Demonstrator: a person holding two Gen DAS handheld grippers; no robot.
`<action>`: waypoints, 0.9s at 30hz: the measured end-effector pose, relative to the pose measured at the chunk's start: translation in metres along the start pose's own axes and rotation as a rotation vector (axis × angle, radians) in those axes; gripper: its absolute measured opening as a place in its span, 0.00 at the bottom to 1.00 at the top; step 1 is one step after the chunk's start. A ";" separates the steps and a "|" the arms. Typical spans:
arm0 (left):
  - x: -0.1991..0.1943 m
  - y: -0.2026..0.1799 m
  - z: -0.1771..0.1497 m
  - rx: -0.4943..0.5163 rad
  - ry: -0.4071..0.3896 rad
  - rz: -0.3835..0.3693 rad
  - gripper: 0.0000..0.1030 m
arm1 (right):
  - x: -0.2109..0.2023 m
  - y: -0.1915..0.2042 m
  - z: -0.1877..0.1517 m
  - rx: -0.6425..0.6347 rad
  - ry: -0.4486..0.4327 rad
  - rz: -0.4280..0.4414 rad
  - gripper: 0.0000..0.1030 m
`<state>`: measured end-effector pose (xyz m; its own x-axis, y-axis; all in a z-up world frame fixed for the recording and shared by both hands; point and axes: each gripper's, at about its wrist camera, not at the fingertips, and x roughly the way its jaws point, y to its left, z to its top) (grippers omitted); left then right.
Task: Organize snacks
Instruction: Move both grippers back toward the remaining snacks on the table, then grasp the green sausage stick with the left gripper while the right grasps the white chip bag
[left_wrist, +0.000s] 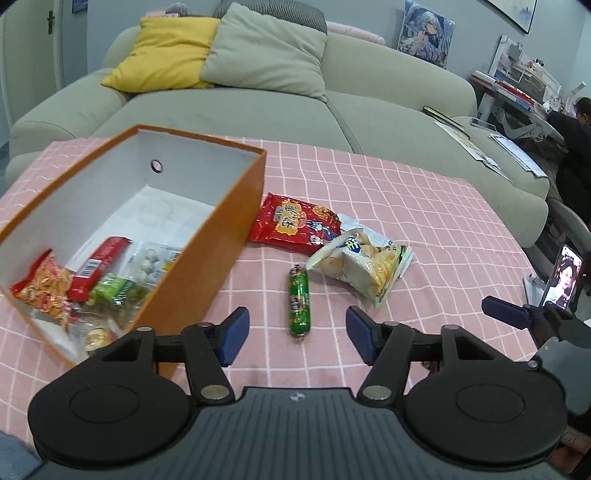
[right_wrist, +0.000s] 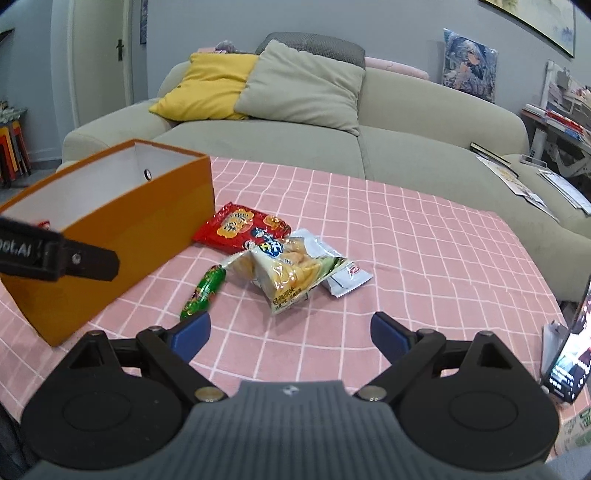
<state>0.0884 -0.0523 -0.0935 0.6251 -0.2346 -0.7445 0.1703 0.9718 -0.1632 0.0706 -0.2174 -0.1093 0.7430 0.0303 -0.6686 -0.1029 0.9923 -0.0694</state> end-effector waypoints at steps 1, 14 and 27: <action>0.005 -0.001 0.001 0.005 0.010 0.002 0.65 | 0.003 0.000 -0.001 -0.016 -0.001 0.000 0.88; 0.066 -0.009 0.021 0.027 0.118 -0.020 0.55 | 0.064 -0.011 0.029 -0.228 -0.015 0.085 0.82; 0.116 -0.007 0.032 0.006 0.210 -0.014 0.48 | 0.130 -0.027 0.047 -0.293 0.116 0.212 0.82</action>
<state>0.1836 -0.0875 -0.1579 0.4500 -0.2372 -0.8610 0.1829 0.9681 -0.1712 0.2009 -0.2349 -0.1595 0.6070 0.2004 -0.7690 -0.4430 0.8887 -0.1181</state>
